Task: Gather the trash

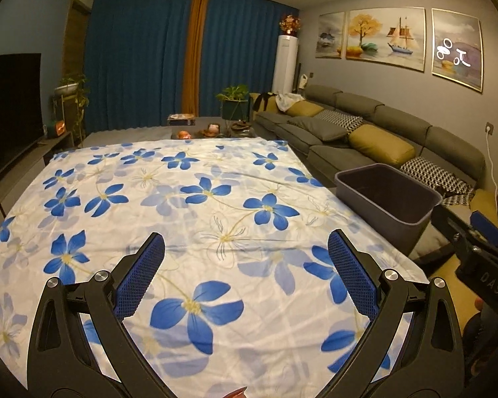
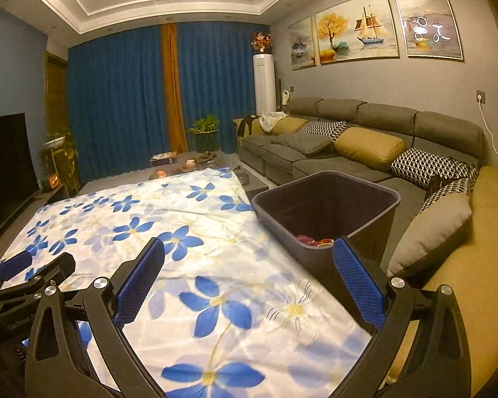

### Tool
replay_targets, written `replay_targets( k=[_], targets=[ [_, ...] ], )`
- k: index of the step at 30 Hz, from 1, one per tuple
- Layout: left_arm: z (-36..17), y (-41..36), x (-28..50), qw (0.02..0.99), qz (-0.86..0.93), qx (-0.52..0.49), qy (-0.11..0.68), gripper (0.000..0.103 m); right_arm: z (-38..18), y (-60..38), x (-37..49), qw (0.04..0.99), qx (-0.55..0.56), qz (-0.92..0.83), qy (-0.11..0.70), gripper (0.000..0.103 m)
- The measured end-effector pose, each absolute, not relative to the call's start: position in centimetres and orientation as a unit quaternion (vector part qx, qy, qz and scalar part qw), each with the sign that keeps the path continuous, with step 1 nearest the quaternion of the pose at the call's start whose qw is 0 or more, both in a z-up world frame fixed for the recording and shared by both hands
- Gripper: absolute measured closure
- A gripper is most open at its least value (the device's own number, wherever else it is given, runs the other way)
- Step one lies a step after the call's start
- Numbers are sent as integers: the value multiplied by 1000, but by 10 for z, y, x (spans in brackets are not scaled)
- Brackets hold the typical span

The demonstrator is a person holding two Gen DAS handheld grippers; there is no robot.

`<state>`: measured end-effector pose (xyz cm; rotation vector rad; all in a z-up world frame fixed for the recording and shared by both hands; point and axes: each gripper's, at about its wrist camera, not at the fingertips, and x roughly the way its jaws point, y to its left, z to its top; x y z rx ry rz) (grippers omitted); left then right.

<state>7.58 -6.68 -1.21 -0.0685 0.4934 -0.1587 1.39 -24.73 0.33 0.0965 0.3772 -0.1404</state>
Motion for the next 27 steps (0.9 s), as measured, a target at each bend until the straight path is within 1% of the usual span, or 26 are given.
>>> replay_targets(
  k=[7, 27],
  targets=[
    [-5, -57, 62, 968, -79, -40, 236, 6, 8, -237, 2, 980, 43, -71, 180, 6],
    [0, -56, 59, 967, -86, -49, 235, 6, 10, -231, -1, 982, 40, -72, 171, 6]
  ],
)
